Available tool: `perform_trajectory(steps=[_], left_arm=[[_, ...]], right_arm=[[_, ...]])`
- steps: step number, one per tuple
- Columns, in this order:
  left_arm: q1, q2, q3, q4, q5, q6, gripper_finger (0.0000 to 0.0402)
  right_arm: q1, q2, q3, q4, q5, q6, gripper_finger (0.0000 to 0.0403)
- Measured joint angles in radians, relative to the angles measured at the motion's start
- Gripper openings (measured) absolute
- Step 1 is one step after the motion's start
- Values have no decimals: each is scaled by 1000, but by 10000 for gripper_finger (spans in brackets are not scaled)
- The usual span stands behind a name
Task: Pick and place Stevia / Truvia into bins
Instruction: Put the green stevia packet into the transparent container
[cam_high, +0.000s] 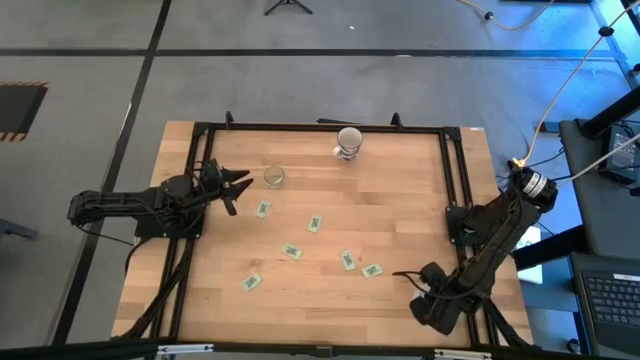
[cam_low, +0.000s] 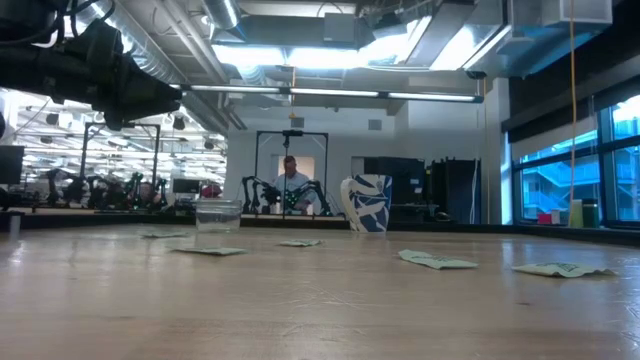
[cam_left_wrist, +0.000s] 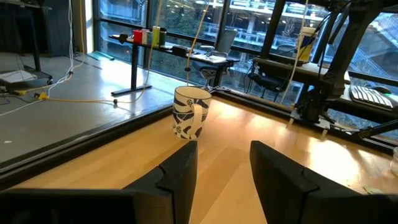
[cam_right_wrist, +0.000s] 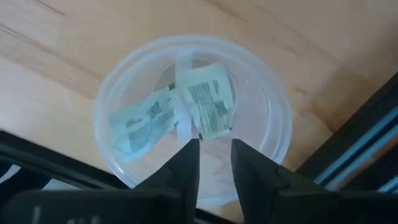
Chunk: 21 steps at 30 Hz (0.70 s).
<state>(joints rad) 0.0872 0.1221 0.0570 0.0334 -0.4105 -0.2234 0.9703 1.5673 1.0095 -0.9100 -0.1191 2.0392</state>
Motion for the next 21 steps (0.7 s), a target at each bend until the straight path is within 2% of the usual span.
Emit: perform_trajectory(steps=[4, 11, 16, 21], left_arm=[[0, 0, 0, 0, 0, 0, 143], [0, 0, 0, 0, 0, 0, 143], [0, 0, 0, 0, 1, -1, 143], [0, 0, 0, 0, 10, 0, 143]], right_arm=[[-18, 0, 43, -2, -1, -36, 98], [-126, 0, 142, -2, 104, -245, 99], [-227, 0, 211, -1, 202, -485, 99], [-327, 0, 214, 3, 206, -788, 99]])
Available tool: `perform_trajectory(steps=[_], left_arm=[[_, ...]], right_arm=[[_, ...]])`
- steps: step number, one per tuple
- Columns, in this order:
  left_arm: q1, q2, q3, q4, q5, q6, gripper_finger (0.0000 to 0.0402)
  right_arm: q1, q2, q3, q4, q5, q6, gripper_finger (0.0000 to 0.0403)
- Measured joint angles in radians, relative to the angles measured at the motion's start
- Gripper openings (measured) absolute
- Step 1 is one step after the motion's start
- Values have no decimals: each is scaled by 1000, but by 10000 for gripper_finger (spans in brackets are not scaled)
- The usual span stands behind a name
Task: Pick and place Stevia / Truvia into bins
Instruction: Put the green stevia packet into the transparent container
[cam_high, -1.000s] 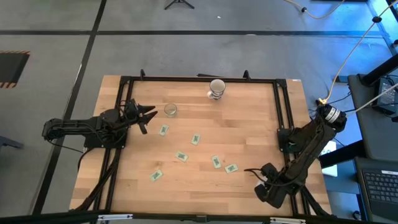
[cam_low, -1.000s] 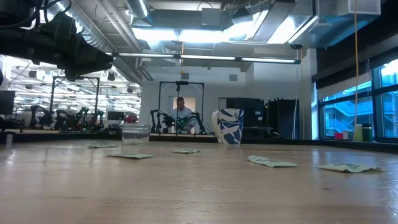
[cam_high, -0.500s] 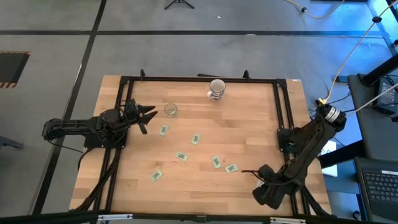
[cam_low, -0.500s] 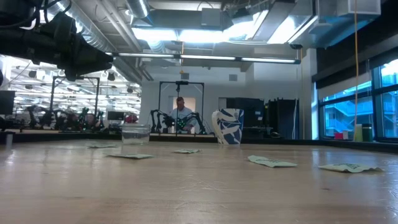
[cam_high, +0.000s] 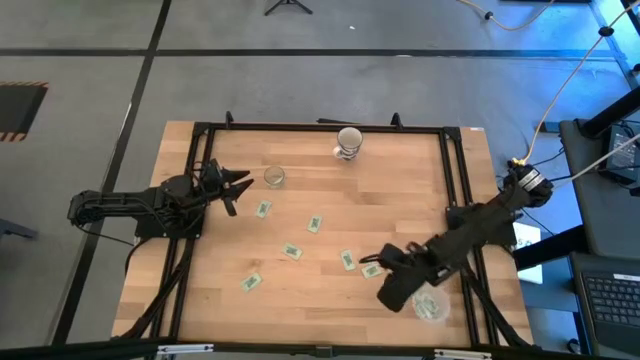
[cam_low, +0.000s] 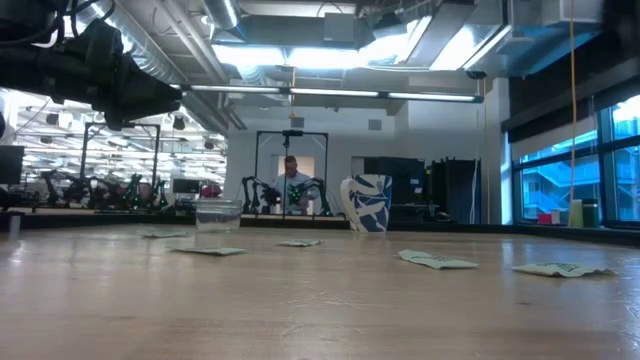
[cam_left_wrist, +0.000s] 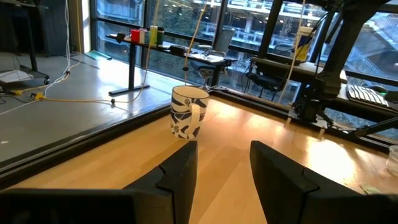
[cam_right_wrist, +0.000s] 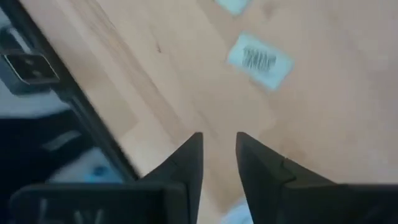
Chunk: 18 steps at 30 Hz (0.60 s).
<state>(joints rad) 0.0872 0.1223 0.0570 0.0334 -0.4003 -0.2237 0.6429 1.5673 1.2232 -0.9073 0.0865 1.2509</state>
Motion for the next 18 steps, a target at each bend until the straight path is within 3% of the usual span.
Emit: perform_trajectory(steps=[7, 18], left_arm=[[0, 0, 0, -1, 1, 0, 143], [0, 0, 0, -8, 2, 0, 143]], right_arm=[[-41, 0, -58, 62, 3, -636, 99], [-64, 0, -189, 201, 66, -824, 99]])
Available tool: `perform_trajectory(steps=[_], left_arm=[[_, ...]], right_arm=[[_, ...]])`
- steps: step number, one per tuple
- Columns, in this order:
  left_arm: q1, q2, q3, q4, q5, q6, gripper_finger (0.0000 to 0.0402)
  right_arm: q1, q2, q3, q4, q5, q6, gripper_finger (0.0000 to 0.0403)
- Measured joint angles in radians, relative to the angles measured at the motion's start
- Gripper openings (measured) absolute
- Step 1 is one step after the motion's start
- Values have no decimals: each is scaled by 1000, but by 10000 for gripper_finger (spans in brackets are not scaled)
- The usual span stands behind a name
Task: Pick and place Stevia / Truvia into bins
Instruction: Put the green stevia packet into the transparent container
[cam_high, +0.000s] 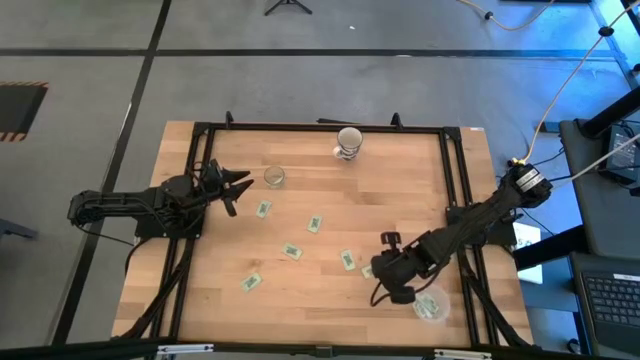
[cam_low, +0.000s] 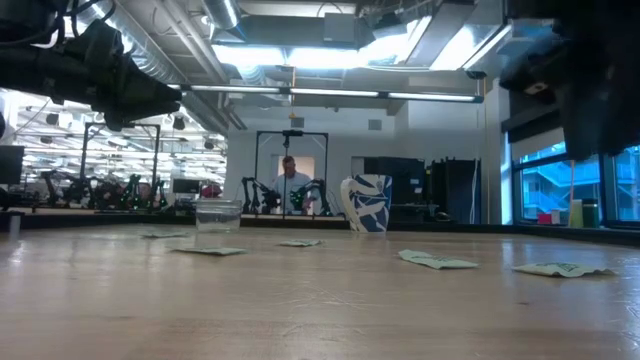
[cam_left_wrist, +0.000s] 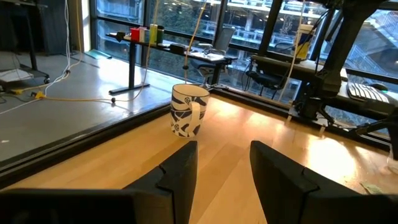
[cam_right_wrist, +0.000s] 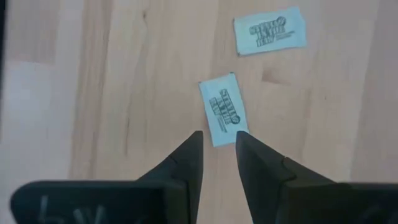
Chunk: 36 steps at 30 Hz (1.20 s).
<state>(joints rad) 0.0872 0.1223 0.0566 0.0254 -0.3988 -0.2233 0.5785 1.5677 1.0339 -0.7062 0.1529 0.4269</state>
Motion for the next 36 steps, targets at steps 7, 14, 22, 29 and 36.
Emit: perform_trajectory(steps=[7, 14, 22, 29, 36], left_arm=[[0, 0, 0, -24, 0, 1, 143], [0, 0, 0, -66, -1, 1, 143], [0, 0, -1, -86, -3, 1, 143], [0, 0, -1, -86, -3, 1, 143], [0, 0, -1, -87, -5, 1, 143]], right_arm=[[0, 0, -103, 159, 0, -85, 99], [0, 1, -168, 204, -1, -135, 99], [-1, 1, -229, 324, 10, -205, 99], [-1, 1, -266, 355, 23, -230, 99], [-1, 28, -268, 405, 23, -231, 99]])
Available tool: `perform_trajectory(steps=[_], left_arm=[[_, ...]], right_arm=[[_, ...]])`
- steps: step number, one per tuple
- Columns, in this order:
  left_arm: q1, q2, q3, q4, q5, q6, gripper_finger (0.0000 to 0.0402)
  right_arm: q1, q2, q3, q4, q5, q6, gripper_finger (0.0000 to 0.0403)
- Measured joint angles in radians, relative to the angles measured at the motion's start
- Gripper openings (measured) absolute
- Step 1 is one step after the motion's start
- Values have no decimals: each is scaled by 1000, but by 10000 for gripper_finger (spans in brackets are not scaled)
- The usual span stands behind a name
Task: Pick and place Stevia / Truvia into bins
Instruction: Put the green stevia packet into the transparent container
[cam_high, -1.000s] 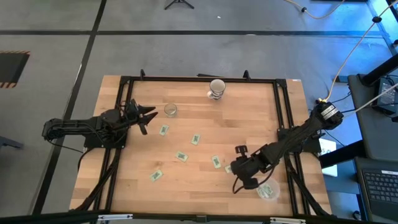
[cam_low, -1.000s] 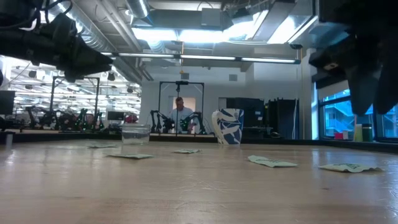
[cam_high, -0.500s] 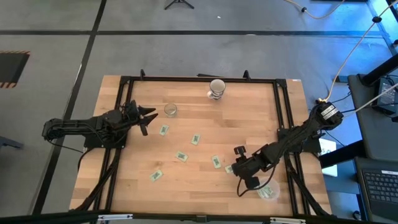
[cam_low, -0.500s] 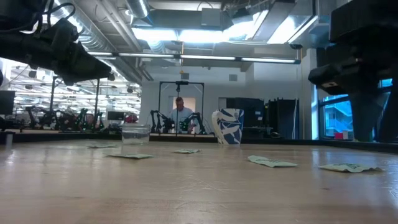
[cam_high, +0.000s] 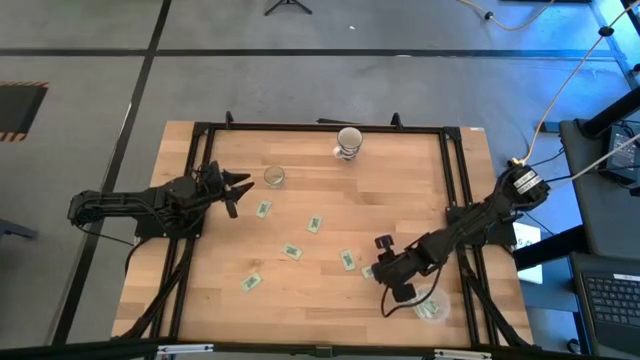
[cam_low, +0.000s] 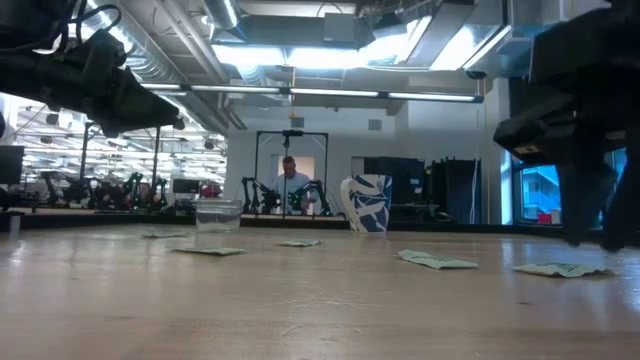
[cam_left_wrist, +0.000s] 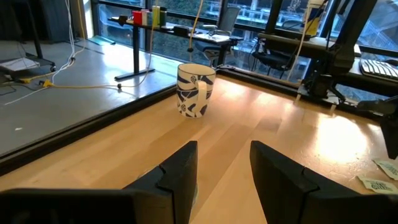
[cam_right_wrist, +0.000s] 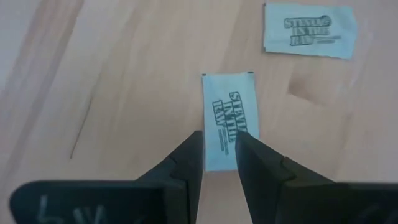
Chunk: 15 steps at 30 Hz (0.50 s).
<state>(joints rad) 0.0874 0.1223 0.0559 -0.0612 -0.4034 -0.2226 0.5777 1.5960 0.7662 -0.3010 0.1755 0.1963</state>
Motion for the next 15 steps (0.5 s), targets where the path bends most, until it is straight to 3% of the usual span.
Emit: perform_trajectory(steps=[15], left_arm=[[0, 0, 0, -4, 0, 0, 143]], right_arm=[[2, 144, 89, -54, 34, 8, 95]])
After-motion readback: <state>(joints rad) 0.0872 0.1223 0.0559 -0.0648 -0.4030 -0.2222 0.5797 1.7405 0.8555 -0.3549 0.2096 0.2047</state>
